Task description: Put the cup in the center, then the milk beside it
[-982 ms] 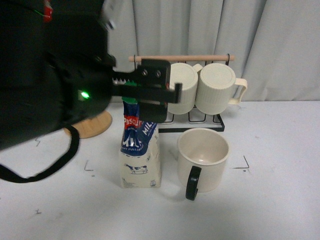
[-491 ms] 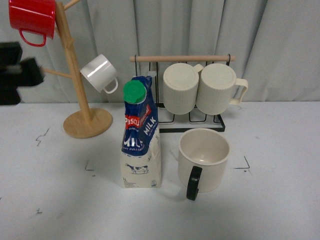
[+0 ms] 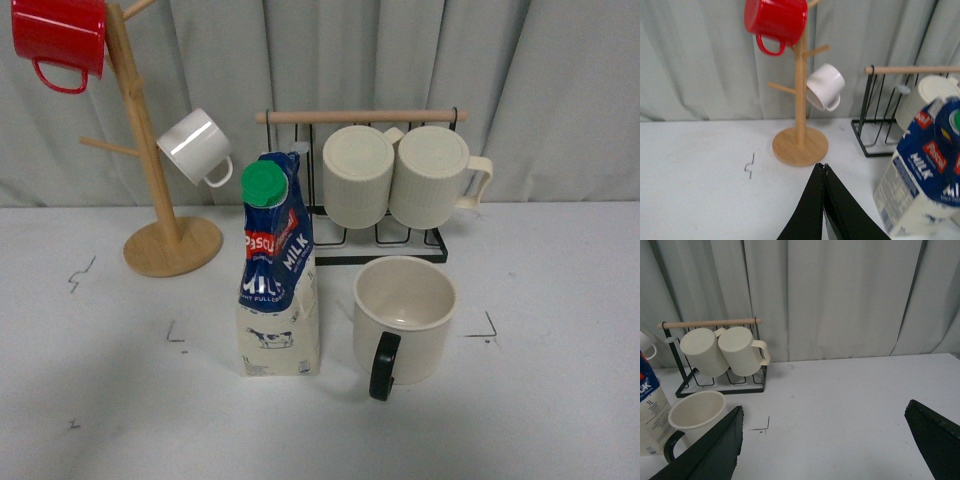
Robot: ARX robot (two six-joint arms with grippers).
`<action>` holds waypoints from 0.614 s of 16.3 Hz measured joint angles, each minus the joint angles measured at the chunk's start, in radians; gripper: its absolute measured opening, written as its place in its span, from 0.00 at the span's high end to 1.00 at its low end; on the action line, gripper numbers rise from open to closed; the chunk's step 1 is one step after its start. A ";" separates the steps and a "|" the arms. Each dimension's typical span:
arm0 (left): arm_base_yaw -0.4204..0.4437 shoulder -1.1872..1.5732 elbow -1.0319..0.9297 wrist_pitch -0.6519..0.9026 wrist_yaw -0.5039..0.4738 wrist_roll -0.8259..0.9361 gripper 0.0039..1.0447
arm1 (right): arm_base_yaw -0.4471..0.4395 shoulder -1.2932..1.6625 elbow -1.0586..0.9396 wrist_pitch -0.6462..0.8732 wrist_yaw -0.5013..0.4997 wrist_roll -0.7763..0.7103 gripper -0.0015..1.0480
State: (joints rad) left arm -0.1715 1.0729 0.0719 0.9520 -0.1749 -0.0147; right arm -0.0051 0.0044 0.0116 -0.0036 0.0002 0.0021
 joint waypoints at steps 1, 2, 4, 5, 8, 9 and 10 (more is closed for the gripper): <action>0.005 -0.014 -0.008 -0.012 0.007 0.000 0.99 | 0.000 0.000 0.000 0.000 0.000 0.000 0.06; 0.009 -0.031 -0.014 -0.021 0.017 0.000 0.99 | 0.000 0.000 0.000 0.000 0.000 0.000 0.06; 0.019 -0.073 -0.019 -0.047 0.025 0.000 0.99 | 0.000 0.000 0.000 0.000 0.000 0.000 0.06; 0.023 -0.084 -0.020 -0.050 0.027 0.000 0.99 | 0.000 0.000 0.000 0.000 0.000 0.000 0.06; 0.069 -0.249 -0.042 -0.174 0.069 0.000 0.99 | 0.000 0.000 0.000 0.000 0.000 0.000 0.06; 0.077 -0.287 -0.052 -0.210 0.079 0.000 0.99 | 0.000 0.000 0.000 0.000 0.000 0.000 0.06; 0.134 -0.349 -0.060 -0.261 0.153 0.001 0.99 | 0.000 0.000 0.000 0.000 0.000 0.000 0.06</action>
State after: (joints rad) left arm -0.0376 0.7235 0.0124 0.6907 -0.0219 -0.0139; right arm -0.0048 0.0044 0.0116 -0.0036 0.0002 0.0021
